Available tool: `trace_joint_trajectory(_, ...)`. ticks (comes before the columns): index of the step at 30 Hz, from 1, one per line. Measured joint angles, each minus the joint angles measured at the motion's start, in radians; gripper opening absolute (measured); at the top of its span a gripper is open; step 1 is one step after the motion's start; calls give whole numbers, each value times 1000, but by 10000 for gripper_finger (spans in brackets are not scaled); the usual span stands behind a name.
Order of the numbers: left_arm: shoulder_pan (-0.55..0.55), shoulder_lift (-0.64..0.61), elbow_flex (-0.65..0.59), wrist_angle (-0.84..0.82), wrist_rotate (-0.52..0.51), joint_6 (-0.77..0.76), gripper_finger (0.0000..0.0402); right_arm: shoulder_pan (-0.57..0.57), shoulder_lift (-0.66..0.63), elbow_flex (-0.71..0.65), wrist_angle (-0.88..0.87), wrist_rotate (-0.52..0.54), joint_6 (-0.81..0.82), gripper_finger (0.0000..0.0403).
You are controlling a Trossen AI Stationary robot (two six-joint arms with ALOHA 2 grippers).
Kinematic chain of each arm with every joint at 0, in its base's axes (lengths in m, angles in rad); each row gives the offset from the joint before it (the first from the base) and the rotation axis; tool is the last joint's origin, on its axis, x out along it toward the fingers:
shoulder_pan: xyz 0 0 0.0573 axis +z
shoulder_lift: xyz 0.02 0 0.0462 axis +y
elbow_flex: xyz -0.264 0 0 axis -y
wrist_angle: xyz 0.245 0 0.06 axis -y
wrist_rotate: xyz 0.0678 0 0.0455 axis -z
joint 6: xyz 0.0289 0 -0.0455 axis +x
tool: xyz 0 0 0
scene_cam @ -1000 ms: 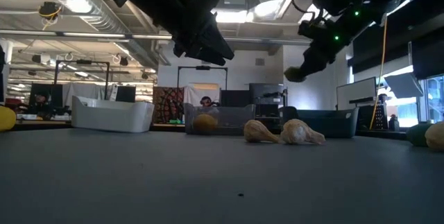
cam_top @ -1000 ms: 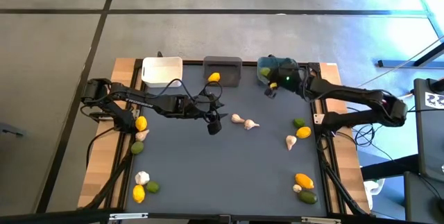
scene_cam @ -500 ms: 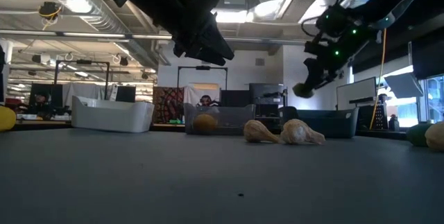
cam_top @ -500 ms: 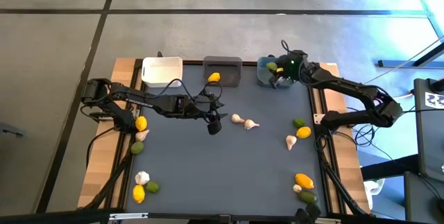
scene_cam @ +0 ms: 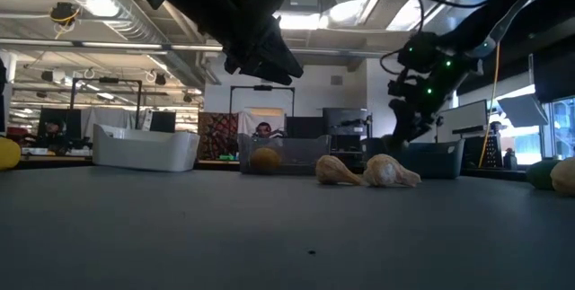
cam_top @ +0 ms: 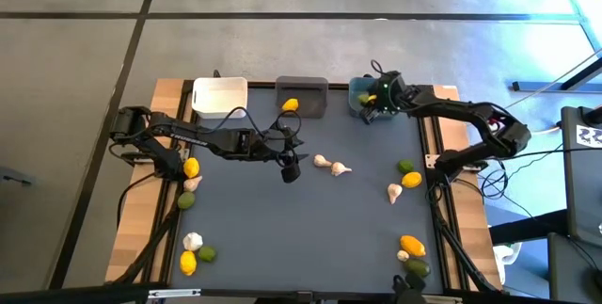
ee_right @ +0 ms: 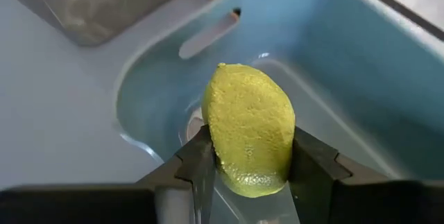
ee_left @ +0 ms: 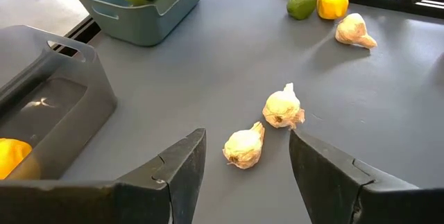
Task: Sort produce into baskets
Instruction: Put the lime into the blue bin
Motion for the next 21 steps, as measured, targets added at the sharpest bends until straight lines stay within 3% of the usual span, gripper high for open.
trace_joint_trajectory(21, 0, 0, 0, 5, 0, 1, 202, 0, 99, 0, 47, 10, -3, 141)
